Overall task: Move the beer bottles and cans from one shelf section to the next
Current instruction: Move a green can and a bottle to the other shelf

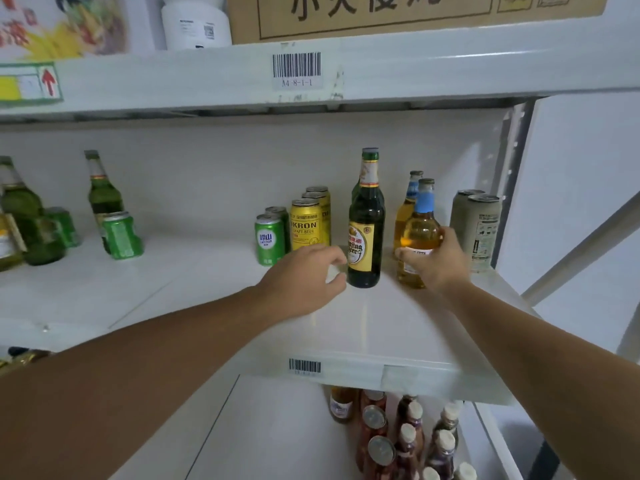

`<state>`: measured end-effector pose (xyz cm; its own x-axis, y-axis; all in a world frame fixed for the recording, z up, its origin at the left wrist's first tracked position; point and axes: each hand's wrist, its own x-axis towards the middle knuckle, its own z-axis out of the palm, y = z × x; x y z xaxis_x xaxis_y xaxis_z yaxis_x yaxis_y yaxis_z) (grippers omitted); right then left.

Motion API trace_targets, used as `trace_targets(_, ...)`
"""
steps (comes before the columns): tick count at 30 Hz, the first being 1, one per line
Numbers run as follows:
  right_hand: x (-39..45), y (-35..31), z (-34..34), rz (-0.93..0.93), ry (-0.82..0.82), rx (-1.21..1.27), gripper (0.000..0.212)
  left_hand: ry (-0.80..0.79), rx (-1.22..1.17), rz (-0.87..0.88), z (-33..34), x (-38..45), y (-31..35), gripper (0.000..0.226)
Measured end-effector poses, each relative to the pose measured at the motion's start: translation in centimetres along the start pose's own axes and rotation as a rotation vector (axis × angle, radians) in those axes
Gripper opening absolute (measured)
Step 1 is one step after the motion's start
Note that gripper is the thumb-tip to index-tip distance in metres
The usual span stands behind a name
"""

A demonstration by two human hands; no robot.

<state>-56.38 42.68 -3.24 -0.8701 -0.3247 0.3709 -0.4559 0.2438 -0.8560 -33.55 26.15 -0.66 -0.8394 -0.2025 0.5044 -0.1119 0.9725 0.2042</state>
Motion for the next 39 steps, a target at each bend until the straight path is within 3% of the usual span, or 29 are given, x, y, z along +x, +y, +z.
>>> trace_targets(10, 4.1, 1.5, 1.0, 0.012, -0.046, -0.045, 0.094, 0.035, -0.033, -0.016, 1.6, 2.0, 0.1, 0.025)
trace_targets(15, 4.7, 2.1, 2.0, -0.041, 0.063, -0.12, 0.089, 0.039, -0.005, -0.032, 2.0, 1.7, -1.1, 0.02)
trace_targets(19, 4.2, 2.0, 1.9, -0.025, 0.011, -0.099, 0.086, 0.053, 0.018, -0.059, 1.7, 1.2, -1.9, 0.018)
trace_targets(23, 3.0, 1.5, 1.6, 0.013, 0.004, -0.16, 0.117, 0.039, 0.029, -0.08, 0.7, 0.5, -2.4, 0.02)
trace_targets(25, 2.1, 0.9, 0.9, 0.013, 0.053, -0.171, 0.121, 0.041, 0.05, -0.1, 0.1, 0.4, -2.6, 0.019)
trace_targets(27, 0.8, 0.5, 0.4, -0.044, 0.111, -0.178, 0.106, 0.04, 0.072, -0.116, -0.4, 0.0, -2.7, 0.017)
trace_targets(29, -0.9, 0.0, 0.0, -0.134, 0.153, -0.208, 0.076, 0.031, 0.083, -0.145, -0.7, -0.6, -2.8, 0.017)
trace_targets(32, -3.8, -1.2, 0.3, -0.247, 0.069, -0.21, 0.037, 0.019, 0.107, -0.196, -1.0, -1.7, -3.0, 0.019)
trace_targets(39, -9.6, -4.5, 1.6, -0.479, -0.259, -0.279, 0.029, 0.001, 0.156, -0.31, -2.5, -5.2, -3.9, 0.033)
